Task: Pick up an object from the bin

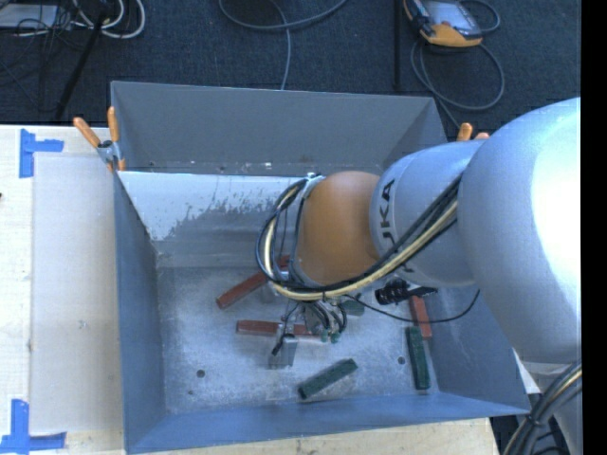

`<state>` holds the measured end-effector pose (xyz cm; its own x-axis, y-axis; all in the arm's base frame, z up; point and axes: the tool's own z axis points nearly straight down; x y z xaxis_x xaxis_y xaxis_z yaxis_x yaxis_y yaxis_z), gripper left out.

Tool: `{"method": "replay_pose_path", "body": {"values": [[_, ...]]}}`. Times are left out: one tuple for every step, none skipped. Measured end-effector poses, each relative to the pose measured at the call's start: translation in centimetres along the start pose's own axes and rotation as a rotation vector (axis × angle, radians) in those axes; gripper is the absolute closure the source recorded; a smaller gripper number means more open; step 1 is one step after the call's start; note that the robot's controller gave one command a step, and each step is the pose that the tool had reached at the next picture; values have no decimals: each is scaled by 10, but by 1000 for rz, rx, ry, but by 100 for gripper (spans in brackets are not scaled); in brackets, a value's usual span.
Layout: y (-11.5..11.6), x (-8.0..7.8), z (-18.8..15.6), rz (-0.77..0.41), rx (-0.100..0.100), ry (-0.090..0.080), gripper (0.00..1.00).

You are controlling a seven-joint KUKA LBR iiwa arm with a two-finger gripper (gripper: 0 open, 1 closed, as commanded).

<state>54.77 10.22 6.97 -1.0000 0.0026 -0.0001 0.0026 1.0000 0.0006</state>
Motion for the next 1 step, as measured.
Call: {"method": "replay_pose_path", "body": {"values": [[0, 0, 0, 0, 0, -1, 100]]}}
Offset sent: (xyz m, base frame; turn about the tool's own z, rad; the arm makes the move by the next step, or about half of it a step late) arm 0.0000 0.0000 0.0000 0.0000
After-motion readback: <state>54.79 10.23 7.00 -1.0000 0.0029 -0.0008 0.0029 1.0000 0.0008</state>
